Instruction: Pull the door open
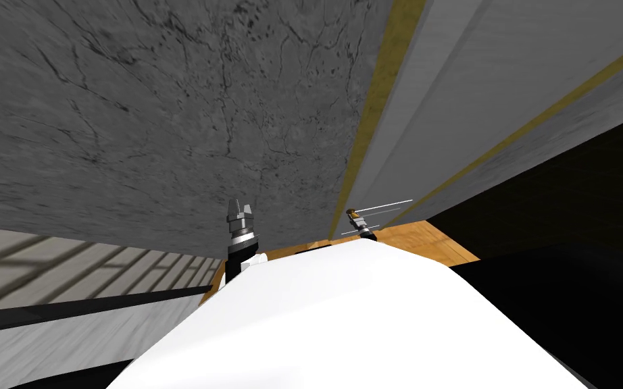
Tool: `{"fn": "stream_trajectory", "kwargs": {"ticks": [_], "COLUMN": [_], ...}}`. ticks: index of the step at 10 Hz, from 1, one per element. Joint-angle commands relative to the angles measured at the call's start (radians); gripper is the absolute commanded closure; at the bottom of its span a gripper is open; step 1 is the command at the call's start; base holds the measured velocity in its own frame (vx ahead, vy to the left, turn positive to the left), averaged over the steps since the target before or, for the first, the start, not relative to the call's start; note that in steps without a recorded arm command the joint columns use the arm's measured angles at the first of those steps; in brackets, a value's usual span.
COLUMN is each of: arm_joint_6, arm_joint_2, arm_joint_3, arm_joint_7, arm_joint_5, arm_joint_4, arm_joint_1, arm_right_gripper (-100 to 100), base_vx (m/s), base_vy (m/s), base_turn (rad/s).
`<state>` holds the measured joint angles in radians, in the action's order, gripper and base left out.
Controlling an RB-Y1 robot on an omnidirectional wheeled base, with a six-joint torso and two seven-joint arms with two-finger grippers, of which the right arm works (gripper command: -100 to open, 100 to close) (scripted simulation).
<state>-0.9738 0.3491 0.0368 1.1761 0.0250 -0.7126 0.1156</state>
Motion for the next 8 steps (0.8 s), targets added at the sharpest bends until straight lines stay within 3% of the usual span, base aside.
{"fn": "stream_trajectory", "kwargs": {"ticks": [1, 8], "arm_joint_6": [0.001, 0.007], "arm_joint_2": [-0.002, -0.003], "arm_joint_3": [-0.004, -0.015], "arm_joint_7": [-0.037, -0.165], "arm_joint_5": [-0.008, -0.037], "arm_joint_4": [0.0, 0.005], "arm_joint_1": [-0.003, -0.013], "arm_right_gripper": [100, 100], "base_vx": [-0.056, -0.048], "base_vy": [-0.022, -0.015], "base_turn": [0.051, 0.035]}}
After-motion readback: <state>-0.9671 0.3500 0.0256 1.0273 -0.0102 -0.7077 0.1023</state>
